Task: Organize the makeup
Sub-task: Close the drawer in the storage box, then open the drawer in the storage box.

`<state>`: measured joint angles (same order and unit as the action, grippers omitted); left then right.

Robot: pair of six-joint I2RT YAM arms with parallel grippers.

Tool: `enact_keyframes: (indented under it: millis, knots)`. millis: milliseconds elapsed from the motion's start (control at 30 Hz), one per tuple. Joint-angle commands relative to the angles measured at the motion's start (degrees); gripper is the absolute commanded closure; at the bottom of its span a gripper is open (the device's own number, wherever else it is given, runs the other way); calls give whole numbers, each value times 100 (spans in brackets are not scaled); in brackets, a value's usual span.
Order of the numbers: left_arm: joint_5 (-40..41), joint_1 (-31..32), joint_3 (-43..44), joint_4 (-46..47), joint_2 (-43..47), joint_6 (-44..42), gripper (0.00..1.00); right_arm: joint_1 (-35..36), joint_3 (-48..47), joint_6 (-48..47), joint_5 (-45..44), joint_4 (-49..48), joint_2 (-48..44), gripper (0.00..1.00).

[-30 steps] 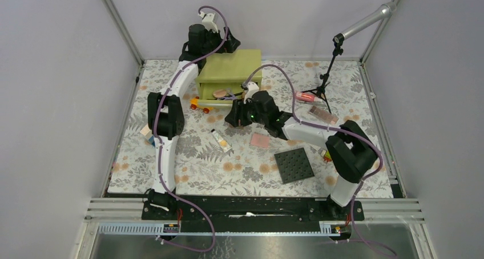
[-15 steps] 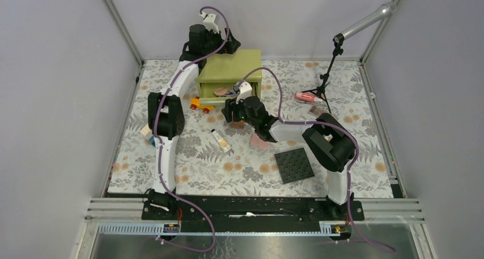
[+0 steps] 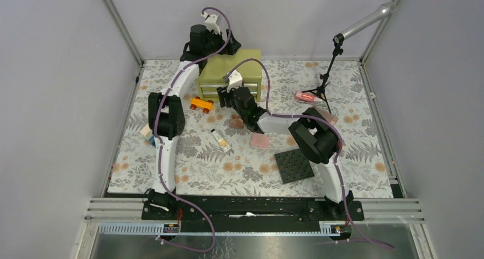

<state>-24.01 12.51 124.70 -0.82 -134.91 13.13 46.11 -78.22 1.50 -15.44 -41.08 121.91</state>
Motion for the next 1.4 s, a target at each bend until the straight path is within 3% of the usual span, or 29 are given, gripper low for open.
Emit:
enact_keyframes:
  millis: [0,367,667,867,967,1067,1200,1367]
  knots:
    - [-87,49,-139,-544,-136,69,4,-5,-438,-494,-461,-341,248,32]
    - [-48,47,-346,-689,-47,-70,3,-62,-602,-645,-582,-454,429,29]
    - [59,49,-101,-710,254,47,1,-68,569,-795,-153,-1051,-302,29]
    - [247,36,233,-744,869,407,1,-58,1688,-2891,868,-2599,-449,28]
    - [451,-30,172,-872,1372,772,1,-34,1841,-4152,953,-2727,-397,25]
    - [722,-143,-878,-791,2228,1639,1,-14,1792,-5228,787,-2723,-230,21]
    - [1132,-160,-3115,-30,3698,2730,1,8,1618,-6331,303,-3185,139,22]
    - [1384,-74,-3890,-497,4694,2661,1,34,1532,-7431,230,-3526,569,23]
